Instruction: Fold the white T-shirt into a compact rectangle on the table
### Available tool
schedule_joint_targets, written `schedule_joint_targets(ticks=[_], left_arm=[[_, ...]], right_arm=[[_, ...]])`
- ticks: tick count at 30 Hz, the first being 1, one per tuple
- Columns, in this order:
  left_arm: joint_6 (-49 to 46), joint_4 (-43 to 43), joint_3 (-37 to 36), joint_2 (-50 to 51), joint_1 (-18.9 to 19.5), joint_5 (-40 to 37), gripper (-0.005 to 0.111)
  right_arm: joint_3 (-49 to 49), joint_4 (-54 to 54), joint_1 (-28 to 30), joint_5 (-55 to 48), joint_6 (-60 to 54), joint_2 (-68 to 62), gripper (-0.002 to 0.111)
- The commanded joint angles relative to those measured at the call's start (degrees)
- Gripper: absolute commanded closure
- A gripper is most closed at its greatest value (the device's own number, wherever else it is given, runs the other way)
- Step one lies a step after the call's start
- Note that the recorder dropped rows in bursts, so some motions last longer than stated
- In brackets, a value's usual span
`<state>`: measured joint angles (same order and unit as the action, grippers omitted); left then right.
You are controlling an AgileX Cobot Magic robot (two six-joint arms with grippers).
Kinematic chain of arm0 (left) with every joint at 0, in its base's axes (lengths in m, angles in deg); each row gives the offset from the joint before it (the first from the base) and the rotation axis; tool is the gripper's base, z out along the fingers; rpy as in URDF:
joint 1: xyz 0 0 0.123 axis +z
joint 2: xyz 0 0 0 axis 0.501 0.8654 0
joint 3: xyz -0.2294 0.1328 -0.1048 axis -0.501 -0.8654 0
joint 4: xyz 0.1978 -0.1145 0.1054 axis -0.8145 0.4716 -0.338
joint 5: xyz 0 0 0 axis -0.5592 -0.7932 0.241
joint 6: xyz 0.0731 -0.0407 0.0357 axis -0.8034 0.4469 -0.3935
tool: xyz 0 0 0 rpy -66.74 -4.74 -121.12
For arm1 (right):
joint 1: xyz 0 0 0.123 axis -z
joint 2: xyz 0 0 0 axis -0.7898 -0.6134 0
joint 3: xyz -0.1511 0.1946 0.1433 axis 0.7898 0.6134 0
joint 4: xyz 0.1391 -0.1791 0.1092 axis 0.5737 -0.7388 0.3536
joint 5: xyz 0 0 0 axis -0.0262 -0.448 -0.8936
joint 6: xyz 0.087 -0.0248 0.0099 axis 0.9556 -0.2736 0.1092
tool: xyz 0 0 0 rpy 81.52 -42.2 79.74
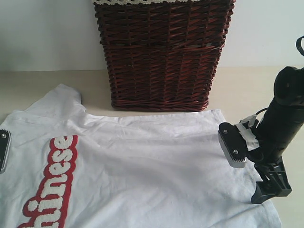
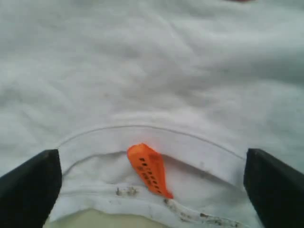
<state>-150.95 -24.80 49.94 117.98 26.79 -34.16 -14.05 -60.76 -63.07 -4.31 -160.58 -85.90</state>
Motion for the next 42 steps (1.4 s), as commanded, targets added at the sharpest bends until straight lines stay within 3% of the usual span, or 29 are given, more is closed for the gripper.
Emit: schedule_joint_targets(ticks=[1,7,18,35,42], left_arm=[[-0.18,1.65,0.96,3.03,2.22,0.75,0.003],[-3.80,1.65,0.96,5.86,4.67,1.19,0.003],[-12.78,1.65,0.96,10.13,4.66,1.56,0.003],[-14.90,1.65,0.96,14.08,4.66,2.42,0.003],[-15.51,1.75,0.50,13.97,4.66,6.26,0.003]], right_arm=[[1.48,-1.86,0.22,-1.33,0.93,-1.88,0.006],[1.48,-1.70,0.22,-1.33,0.93,-1.88,0.006],[1.48,-1.59,0.22,-1.33,0.93,-1.88,0.006],[1.48,-1.46,0.22,-1.33,0.93,-1.88,0.006],[1.48,-1.46,0.22,-1.33,0.93,-1.88,0.006]])
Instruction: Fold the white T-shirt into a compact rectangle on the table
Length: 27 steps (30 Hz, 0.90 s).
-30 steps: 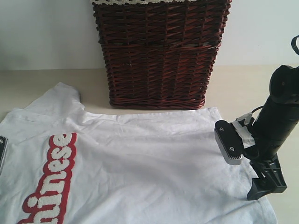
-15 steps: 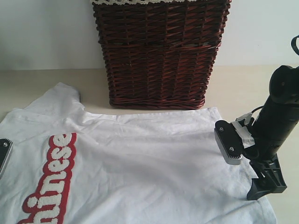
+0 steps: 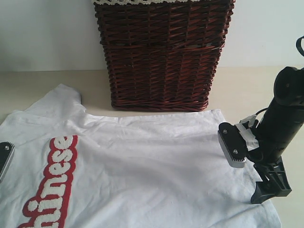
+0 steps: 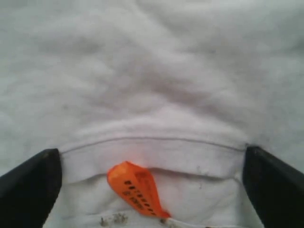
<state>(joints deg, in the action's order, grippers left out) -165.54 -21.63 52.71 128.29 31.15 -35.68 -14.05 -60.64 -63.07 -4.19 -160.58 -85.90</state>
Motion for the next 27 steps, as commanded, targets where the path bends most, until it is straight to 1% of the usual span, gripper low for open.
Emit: schedule_joint_targets(ticks=[1,3,4,6,8,11,13,16,17,20,24,27], left_arm=[[-0.62,-1.15,-2.27,3.65,0.31,7.79,0.004],[0.10,-0.28,-2.36,3.65,0.31,7.79,0.009],[0.21,0.72,-2.52,3.65,0.31,7.88,0.015],[0.19,2.80,-2.89,3.65,0.31,7.88,0.030],[0.19,3.90,-3.72,3.65,0.31,7.88,0.050],[0.19,4.27,-5.30,3.65,0.31,7.88,0.077],[0.19,4.72,-6.13,3.65,0.31,7.88,0.090],[0.31,6.08,-6.90,3.65,0.31,8.23,0.104],[0.31,6.45,-6.91,3.65,0.31,8.32,0.107],[0.31,8.04,-6.91,3.42,0.31,9.49,0.107],[0.73,8.19,-6.91,1.44,0.31,13.68,0.107],[0.73,11.04,-6.91,-0.03,0.31,14.35,0.107]], right_arm=[[1.48,-1.58,0.22,-1.45,0.93,-1.88,0.006],[1.48,-1.58,0.22,-1.45,0.93,-1.88,0.006],[1.48,-1.58,0.22,-1.45,0.93,-1.88,0.006],[1.48,-1.58,0.22,-1.45,0.93,-1.88,0.006],[1.48,-1.58,0.22,-1.45,0.93,-1.88,0.006],[1.48,-1.58,0.22,-1.45,0.93,-1.88,0.006],[1.48,-1.58,0.22,-1.45,0.93,-1.88,0.006],[1.48,-1.58,0.22,-1.45,0.93,-1.88,0.006],[1.48,-1.58,0.22,-1.45,0.93,-1.88,0.006],[1.48,-1.58,0.22,-1.45,0.93,-1.88,0.006],[1.48,-1.58,0.22,-1.45,0.93,-1.88,0.006],[1.48,-1.58,0.22,-1.45,0.93,-1.88,0.006]])
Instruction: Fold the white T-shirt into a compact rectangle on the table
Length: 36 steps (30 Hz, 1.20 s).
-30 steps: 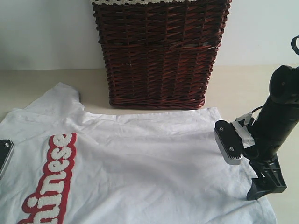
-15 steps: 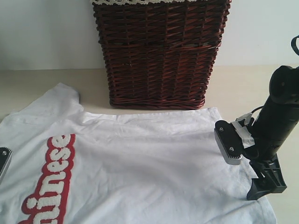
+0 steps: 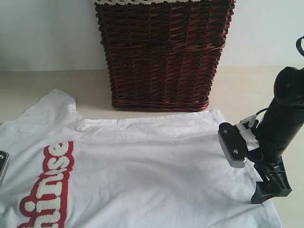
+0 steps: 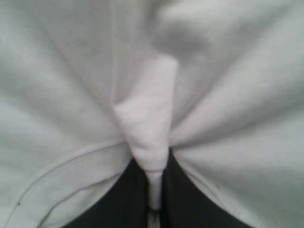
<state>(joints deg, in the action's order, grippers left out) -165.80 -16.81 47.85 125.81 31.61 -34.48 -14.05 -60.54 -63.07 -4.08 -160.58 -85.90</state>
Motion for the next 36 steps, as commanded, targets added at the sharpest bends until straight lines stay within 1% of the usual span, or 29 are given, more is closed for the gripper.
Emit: schedule_joint_targets(ticks=[1,13,24,36], left_arm=[[0.99,6.72,-2.05,2.29,-0.16,13.04,0.107],[0.99,12.21,-2.05,2.29,-0.16,13.03,0.107],[0.99,12.84,-2.05,2.29,-0.16,9.14,0.107],[0.99,14.85,-2.05,2.29,-0.16,8.92,0.107]], right_arm=[[1.48,-1.68,0.22,-1.56,0.93,-1.88,0.006],[1.48,-1.68,0.22,-1.56,0.93,-1.88,0.006],[1.48,-1.68,0.22,-1.56,0.93,-1.88,0.006],[1.48,-1.68,0.22,-1.56,0.93,-1.88,0.006]])
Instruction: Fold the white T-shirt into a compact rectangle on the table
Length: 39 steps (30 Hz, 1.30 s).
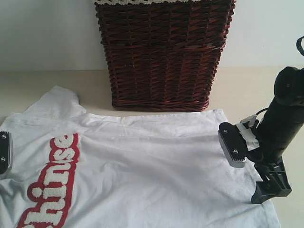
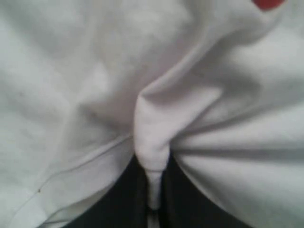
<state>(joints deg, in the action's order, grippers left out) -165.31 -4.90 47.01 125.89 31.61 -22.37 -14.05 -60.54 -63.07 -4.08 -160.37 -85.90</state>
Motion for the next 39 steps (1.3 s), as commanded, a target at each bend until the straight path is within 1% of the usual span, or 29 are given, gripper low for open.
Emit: schedule_joint_targets(ticks=[1,8,11,25,32,34,36,39], left_arm=[[0.50,3.20,-1.22,2.20,-0.16,-3.20,0.107],[0.50,4.48,-1.22,2.20,-0.16,-3.20,0.107],[0.50,4.48,-1.22,2.20,-0.16,-3.20,0.107],[2.09,4.48,-1.22,2.20,-0.16,-3.20,0.107],[2.09,4.48,-1.22,2.20,-0.16,-3.20,0.107],[2.09,4.48,-1.22,2.20,-0.16,-3.20,0.107],[2.09,4.48,-1.22,2.20,-0.16,-3.20,0.107],[2.09,4.48,-1.22,2.20,-0.16,-3.20,0.107]], right_arm=[[1.48,-1.68,0.22,-1.56,0.72,-1.88,0.006],[1.48,-1.68,0.22,-1.56,0.72,-1.88,0.006],[1.48,-0.28,0.22,0.36,0.72,-1.88,0.006],[1.48,-0.28,0.22,0.00,0.72,-1.88,0.006],[1.48,-2.32,0.22,-0.22,0.72,-1.88,0.007],[1.48,-2.32,0.22,-0.34,0.97,-1.88,0.011],[1.48,-2.32,0.22,-0.34,1.22,-1.88,0.020],[1.48,-2.43,0.22,-0.34,1.22,-1.88,0.042]])
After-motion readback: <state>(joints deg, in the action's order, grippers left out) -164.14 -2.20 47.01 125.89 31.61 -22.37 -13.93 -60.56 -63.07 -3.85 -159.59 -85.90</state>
